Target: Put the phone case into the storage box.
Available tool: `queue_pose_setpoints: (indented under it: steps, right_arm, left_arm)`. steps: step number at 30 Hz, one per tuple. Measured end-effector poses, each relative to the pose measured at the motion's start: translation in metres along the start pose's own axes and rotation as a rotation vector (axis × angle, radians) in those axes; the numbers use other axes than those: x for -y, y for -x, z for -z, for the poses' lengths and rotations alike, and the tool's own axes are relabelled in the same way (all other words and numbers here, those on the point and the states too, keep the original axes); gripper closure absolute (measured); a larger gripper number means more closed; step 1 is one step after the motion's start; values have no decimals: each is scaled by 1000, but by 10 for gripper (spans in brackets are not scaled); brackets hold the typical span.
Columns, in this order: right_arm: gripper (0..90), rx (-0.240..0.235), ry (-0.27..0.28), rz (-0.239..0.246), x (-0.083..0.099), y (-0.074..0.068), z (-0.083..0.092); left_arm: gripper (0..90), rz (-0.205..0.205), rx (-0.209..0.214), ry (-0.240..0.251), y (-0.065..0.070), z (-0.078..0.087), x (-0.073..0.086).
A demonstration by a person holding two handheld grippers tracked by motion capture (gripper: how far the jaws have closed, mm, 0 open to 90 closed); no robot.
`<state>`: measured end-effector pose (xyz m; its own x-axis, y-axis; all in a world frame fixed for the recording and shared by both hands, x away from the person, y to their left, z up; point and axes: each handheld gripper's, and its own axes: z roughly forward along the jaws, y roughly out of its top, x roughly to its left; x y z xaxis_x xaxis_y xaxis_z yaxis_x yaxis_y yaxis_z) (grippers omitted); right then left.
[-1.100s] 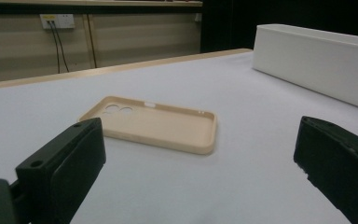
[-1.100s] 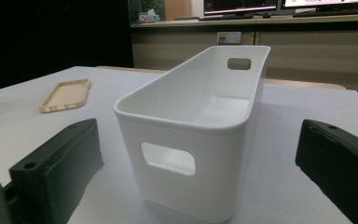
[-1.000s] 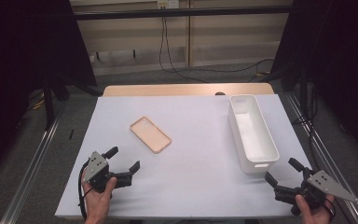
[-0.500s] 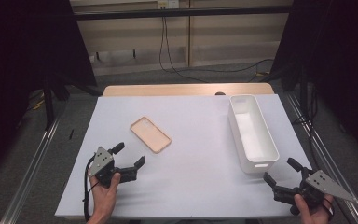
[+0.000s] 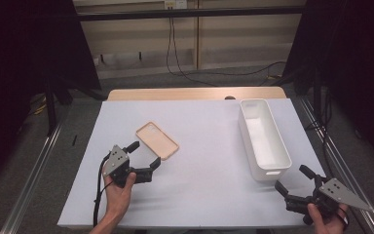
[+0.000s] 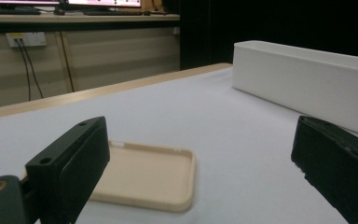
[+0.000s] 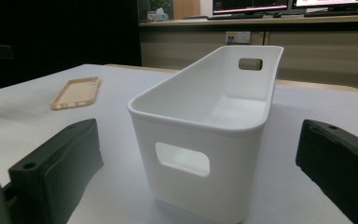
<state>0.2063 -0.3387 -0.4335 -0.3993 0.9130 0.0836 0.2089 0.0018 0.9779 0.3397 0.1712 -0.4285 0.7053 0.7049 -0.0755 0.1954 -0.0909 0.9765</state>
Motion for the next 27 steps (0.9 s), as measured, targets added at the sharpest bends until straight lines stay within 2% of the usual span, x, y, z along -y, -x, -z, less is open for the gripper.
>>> queue_pose_setpoints:
  steps: [4, 8, 12, 21, 27]
  right_arm:
    - [0, 2, 4, -4, 0, 0, 0]
    - [0, 0, 5, -4, 0, 0, 0]
    - [0, 1, 4, -4, 0, 0, 0]
    - [0, 1, 3, -4, 0, 1, 0]
    - [0, -1, 4, -4, 0, 1, 0]
  left_arm:
    - [22, -14, 12, 4, 1, -7, -2]
    - [16, -2, -3, 24, -2, -15, -5]
    - [15, 1, -19, 18, -8, -22, -5]
    - [23, -12, -34, 33, -16, -35, -10]
    - [30, -22, -37, 26, -18, -43, -15]
